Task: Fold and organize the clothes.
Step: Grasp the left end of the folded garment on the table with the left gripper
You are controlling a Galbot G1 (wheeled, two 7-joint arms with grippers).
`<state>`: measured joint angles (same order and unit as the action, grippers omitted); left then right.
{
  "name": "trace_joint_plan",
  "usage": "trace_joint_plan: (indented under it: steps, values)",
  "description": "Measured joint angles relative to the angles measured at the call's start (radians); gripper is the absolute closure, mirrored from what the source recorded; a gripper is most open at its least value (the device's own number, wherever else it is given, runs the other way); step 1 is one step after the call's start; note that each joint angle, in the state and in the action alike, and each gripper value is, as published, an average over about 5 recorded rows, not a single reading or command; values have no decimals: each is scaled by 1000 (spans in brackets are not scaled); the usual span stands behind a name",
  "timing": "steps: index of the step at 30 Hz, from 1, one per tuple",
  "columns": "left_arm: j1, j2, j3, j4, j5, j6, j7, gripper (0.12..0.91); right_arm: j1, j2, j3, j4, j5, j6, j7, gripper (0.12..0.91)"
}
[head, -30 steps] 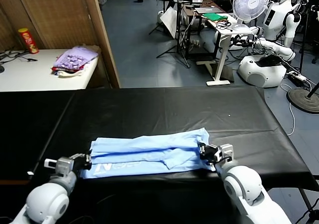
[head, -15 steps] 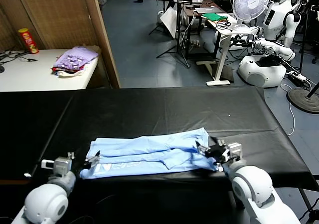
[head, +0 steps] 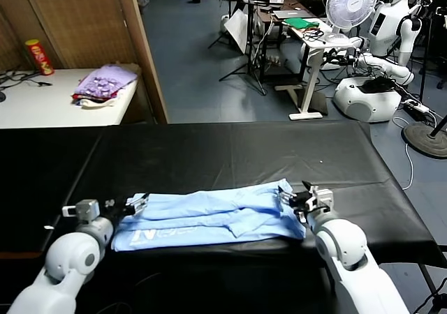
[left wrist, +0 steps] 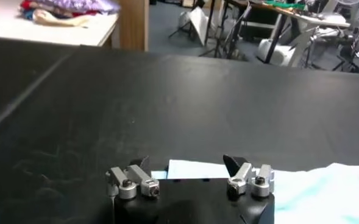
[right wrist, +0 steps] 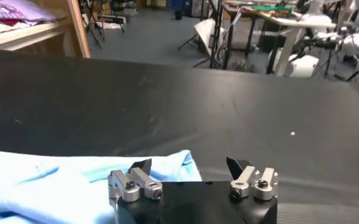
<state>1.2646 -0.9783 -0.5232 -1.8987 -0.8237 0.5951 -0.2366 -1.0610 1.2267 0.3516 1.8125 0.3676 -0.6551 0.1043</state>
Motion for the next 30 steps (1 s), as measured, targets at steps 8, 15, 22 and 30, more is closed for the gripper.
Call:
trace_joint_plan:
  steps: [8, 15, 22, 30]
  values:
    - [-4, -21, 3, 45, 13, -27, 25, 732, 1, 33, -7, -43, -7, 37, 20, 694]
    - [-6, -43, 26, 57, 147, -121, 78, 899, -25, 81, -26, -64, -65, 144, 121, 892]
    - [-45, -73, 55, 94, 326, -171, 85, 901, -38, 95, -17, -68, -73, 175, 111, 879]
    - [-51, -69, 47, 97, 344, -172, 85, 724, -81, 62, 3, 0, -71, 189, 73, 532]
